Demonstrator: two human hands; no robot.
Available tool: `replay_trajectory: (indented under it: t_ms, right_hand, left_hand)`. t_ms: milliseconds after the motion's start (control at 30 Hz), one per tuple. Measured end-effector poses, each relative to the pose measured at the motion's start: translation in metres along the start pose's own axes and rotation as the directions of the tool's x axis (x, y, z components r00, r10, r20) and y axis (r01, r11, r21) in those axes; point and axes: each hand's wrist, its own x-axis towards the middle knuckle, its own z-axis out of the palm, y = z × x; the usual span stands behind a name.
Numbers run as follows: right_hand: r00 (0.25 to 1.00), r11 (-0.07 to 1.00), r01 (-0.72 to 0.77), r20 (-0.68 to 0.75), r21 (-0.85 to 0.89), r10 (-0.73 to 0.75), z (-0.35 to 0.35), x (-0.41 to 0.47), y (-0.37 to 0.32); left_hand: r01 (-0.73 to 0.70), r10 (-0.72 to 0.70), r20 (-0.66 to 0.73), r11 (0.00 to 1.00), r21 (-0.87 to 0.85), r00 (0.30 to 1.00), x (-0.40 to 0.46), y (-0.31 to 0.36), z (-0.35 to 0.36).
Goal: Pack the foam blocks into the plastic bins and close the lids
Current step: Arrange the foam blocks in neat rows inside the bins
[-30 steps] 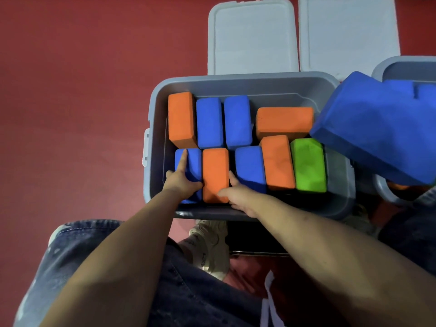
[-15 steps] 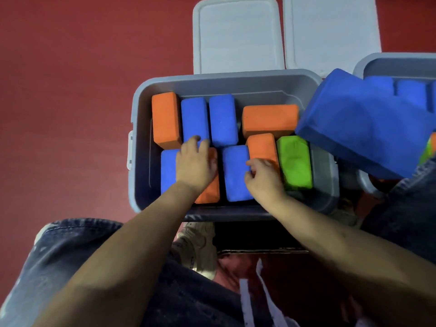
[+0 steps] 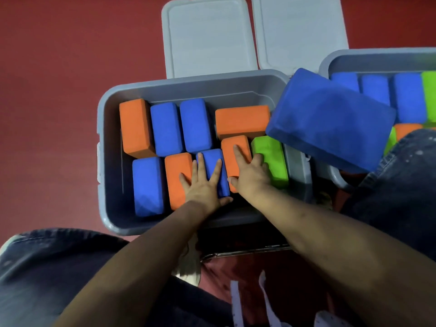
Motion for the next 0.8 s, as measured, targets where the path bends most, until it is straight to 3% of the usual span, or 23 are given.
replay_trajectory:
  t_ms: [167, 333, 467, 633, 800]
  right_hand:
    - [1.000, 0.999, 0.008, 0.031, -0.034, -0.007, 0.004, -0.001, -0.002]
    - [0.997, 0.994, 0.051, 0.053, 0.095, -0.057, 0.017, -0.006, 0.000]
    - [0.998, 0.990, 0.031, 0.047, 0.141, -0.038, 0.011, -0.011, 0.004]
    - [0.998, 0.989, 0.043, 0.044, 0.144, -0.050, 0.017, -0.022, 0.013]
    - [0.983, 0.997, 0.072, 0.170, 0.013, -0.073, 0.010, -0.014, 0.017]
  left_hand:
    - [-0.087, 0.086, 0.041, 0.996, 0.017, 0.995, 0.004, -0.018, -0.008]
    - [-0.138, 0.138, -0.011, 0.990, 0.017, 0.990, 0.002, -0.030, -0.007]
    - [-0.171, 0.172, 0.028, 0.985, -0.005, 0.985, 0.002, -0.037, -0.015]
    - [-0.146, 0.127, -0.134, 0.979, -0.142, 0.983, 0.002, -0.036, -0.021]
    - [-0.161, 0.165, -0.115, 0.986, 0.042, 0.980, 0.006, -0.027, -0.026]
